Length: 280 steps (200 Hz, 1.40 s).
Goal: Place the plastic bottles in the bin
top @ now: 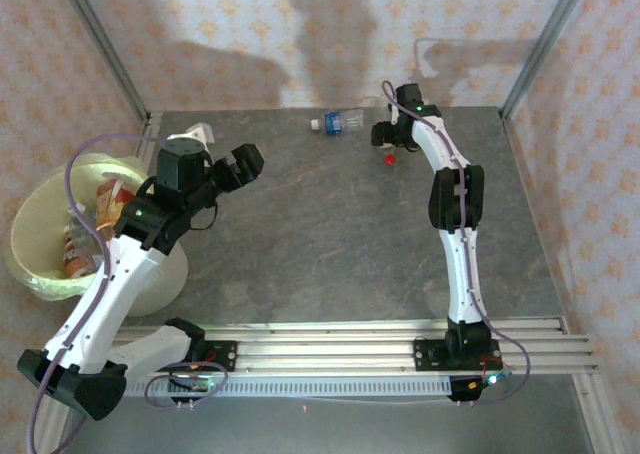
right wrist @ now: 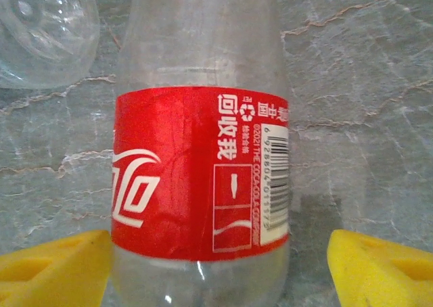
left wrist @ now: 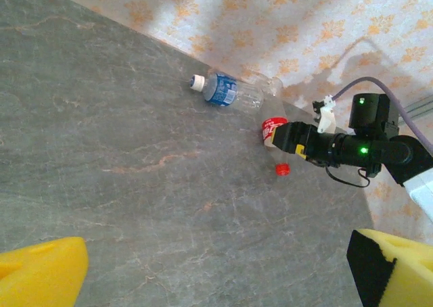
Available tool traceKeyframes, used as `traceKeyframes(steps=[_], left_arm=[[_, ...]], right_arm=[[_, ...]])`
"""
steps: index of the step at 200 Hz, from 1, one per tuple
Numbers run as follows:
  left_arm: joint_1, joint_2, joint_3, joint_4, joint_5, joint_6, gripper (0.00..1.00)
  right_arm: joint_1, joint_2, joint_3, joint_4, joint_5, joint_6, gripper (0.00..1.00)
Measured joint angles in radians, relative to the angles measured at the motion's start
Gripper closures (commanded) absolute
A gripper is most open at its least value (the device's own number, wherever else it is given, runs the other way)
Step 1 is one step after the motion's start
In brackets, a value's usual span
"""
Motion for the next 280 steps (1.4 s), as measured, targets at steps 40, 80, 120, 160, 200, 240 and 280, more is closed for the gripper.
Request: traceKeyframes(steps=[40,80,120,160,200,240,280], left_arm=[[0.000,0.016,0.000,-0.006,-0.015,0.008,0.00],[0.000,0.030,0.000,-0.006,-0.018,0.015,0.00],[0.000,0.030,-0.004,-0.006,-0.023,0.014,0.00],[0.000,0.032,-0.021,-0.006,-0.024,0.007,0.00],[0.000,0.034,-0.042,-0.003,-0.022,0.003,0.00],[0.000,0.034,-0.095,0.050,0.044,-0.022,0.00],[-0.001,0.050,-0.137,0.191,0.190,-0.068,0.00]], right_arm=[[0.018,0.042,0.056,-0.027,0.004,-0.004,0.27],[0.035,0.098,0.170,-0.047,0.045,0.000,0.31],[0.039,0.119,0.209,-0.063,0.079,0.000,0.47],[0.039,0.060,0.106,-0.036,0.083,-0.004,0.54],[0.039,-0.219,-0.319,0.076,0.077,0.005,0.57],[0.039,-0.663,-0.881,0.334,-0.025,0.064,0.61],[0.063,-1.030,-1.258,0.566,-0.148,0.174,0.63]])
